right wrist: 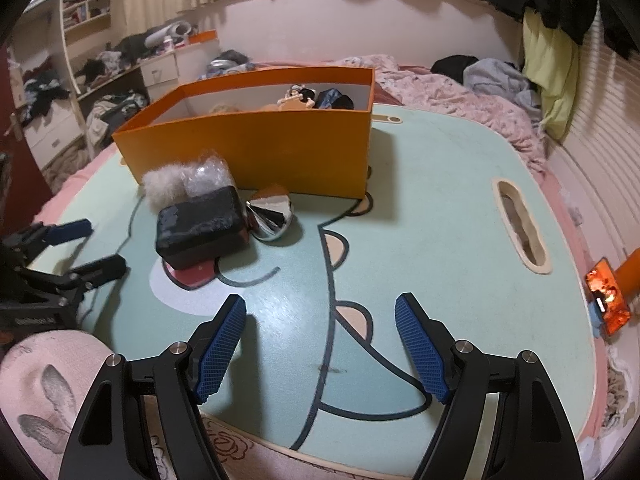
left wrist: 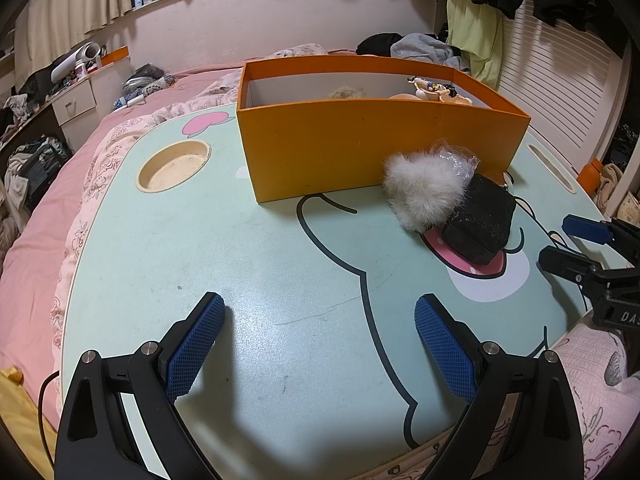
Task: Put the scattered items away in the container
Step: 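Grasp the black case with the left gripper while the right grasps the silver cone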
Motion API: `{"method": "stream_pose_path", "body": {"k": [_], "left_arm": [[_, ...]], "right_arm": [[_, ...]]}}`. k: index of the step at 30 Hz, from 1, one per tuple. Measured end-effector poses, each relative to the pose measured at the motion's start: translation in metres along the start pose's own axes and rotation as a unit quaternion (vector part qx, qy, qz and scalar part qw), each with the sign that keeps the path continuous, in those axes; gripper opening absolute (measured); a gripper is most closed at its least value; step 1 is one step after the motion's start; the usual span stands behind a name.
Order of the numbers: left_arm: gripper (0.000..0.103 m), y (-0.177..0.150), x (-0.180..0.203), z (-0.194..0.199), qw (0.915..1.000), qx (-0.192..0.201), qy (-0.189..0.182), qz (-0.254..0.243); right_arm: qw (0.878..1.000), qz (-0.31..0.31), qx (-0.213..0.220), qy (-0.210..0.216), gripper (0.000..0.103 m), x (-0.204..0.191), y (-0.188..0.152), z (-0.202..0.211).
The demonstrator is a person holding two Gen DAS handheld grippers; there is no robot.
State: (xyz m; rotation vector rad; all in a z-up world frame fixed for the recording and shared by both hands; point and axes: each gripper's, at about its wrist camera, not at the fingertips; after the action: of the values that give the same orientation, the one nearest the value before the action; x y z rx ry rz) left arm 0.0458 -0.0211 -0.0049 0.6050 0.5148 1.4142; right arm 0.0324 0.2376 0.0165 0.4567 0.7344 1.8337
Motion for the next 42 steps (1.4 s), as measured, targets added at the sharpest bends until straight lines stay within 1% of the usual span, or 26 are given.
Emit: {"method": "stream_pose_path", "body": {"k": [3, 6, 7, 8, 9, 10, 11, 13, 15, 16, 17, 18, 19, 20, 24, 26, 28, 31, 33, 34, 35, 36, 37, 38, 42], "left_arm": [[0.096, 0.0, 0.0, 0.0, 1.0, 0.0, 0.0, 0.0], [0.096, 0.0, 0.0, 0.0, 1.0, 0.0, 0.0, 0.0], [0.096, 0.0, 0.0, 0.0, 1.0, 0.0, 0.0, 0.0], [0.096, 0.0, 0.0, 0.0, 1.0, 0.0, 0.0, 0.0], [0.096, 0.0, 0.0, 0.0, 1.0, 0.0, 0.0, 0.0], [0.096, 0.0, 0.0, 0.0, 1.0, 0.0, 0.0, 0.0], [0.096, 0.0, 0.0, 0.0, 1.0, 0.0, 0.0, 0.0], [0.096, 0.0, 0.0, 0.0, 1.0, 0.0, 0.0, 0.0], [0.096, 0.0, 0.0, 0.0, 1.0, 0.0, 0.0, 0.0], [0.096, 0.0, 0.0, 0.0, 1.0, 0.0, 0.0, 0.0], [0.096, 0.0, 0.0, 0.0, 1.0, 0.0, 0.001, 0.0], [0.096, 0.0, 0.0, 0.0, 1.0, 0.0, 0.001, 0.0], [0.096, 0.0, 0.0, 0.0, 1.0, 0.0, 0.0, 0.0], [0.096, 0.0, 0.0, 0.0, 1.0, 0.0, 0.0, 0.001], [0.096, 0.0, 0.0, 0.0, 1.0, 0.0, 0.0, 0.0], [0.096, 0.0, 0.0, 0.0, 1.0, 0.0, 0.0, 0.001], [0.096, -0.001, -0.002, 0.004, 0.9999, 0.006, -0.012, 0.003], [0.096, -0.002, -0.003, 0.022, 0.9983, 0.041, -0.041, 0.004], [0.096, 0.002, 0.004, 0.032, 0.9966, 0.057, -0.058, -0.012], [0.096, 0.005, 0.008, 0.035, 0.9958, 0.06, -0.066, -0.022], [0.096, 0.008, 0.014, 0.036, 0.9947, 0.062, -0.075, -0.032], [0.096, 0.012, 0.02, 0.037, 0.9935, 0.063, -0.085, -0.042], [0.096, 0.016, 0.026, 0.035, 0.9927, 0.06, -0.09, -0.054], [0.096, 0.019, 0.033, 0.032, 0.9921, 0.054, -0.089, -0.069], [0.096, 0.028, 0.059, 0.013, 0.988, 0.026, -0.074, -0.133]], "right_arm": [[1.0, -0.014, 0.013, 0.015, 0.071, 0.005, 0.012, 0.002], [0.998, -0.04, 0.026, 0.051, 0.069, 0.011, 0.029, 0.002], [0.996, -0.051, 0.025, 0.062, 0.065, 0.012, 0.034, -0.001], [0.996, -0.057, 0.023, 0.066, 0.059, 0.012, 0.038, -0.005], [0.996, -0.061, 0.019, 0.067, 0.055, 0.012, 0.043, -0.009], [0.996, -0.063, 0.015, 0.067, 0.05, 0.011, 0.046, -0.014], [0.996, -0.062, 0.013, 0.067, 0.047, 0.01, 0.049, -0.018], [0.996, -0.059, 0.004, 0.072, 0.046, 0.004, 0.053, -0.026], [0.996, -0.047, -0.009, 0.075, 0.042, -0.003, 0.055, -0.034], [0.996, -0.04, -0.018, 0.077, 0.035, -0.006, 0.053, -0.038], [0.997, -0.031, -0.016, 0.076, 0.031, -0.009, 0.053, -0.039], [0.997, -0.022, -0.018, 0.071, 0.029, -0.012, 0.053, -0.04], [0.997, -0.016, -0.018, 0.07, 0.023, -0.013, 0.053, -0.041], [0.997, -0.01, -0.019, 0.071, 0.021, -0.015, 0.052, -0.042], [0.996, -0.004, -0.013, 0.091, 0.016, -0.016, 0.05, -0.042], [0.995, -0.006, -0.002, 0.101, 0.008, -0.014, 0.048, -0.037], [0.994, -0.01, 0.014, 0.106, 0.005, -0.011, 0.048, -0.03], [0.993, -0.016, 0.021, 0.116, 0.005, -0.008, 0.045, -0.024], [0.993, -0.02, 0.019, 0.119, 0.007, -0.007, 0.042, -0.024], [0.993, -0.021, 0.019, 0.114, 0.01, -0.008, 0.042, -0.024], [0.993, -0.021, 0.019, 0.111, 0.019, -0.009, 0.041, -0.023], [0.994, -0.021, 0.019, 0.109, 0.027, -0.01, 0.041, -0.023], [0.994, -0.021, 0.021, 0.106, 0.041, -0.01, 0.041, -0.021], [0.995, -0.021, 0.026, 0.099, 0.046, -0.011, 0.04, -0.02], [0.996, -0.027, 0.045, 0.078, 0.046, -0.009, 0.037, -0.011]]}}
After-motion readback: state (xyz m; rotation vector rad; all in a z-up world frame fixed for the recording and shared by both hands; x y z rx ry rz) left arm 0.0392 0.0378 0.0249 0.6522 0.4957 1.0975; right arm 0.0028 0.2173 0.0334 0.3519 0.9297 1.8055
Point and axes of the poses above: each gripper's, at about its wrist camera, not at the fingertips, and z roughly against the way its jaws point, x to its right, y to its top
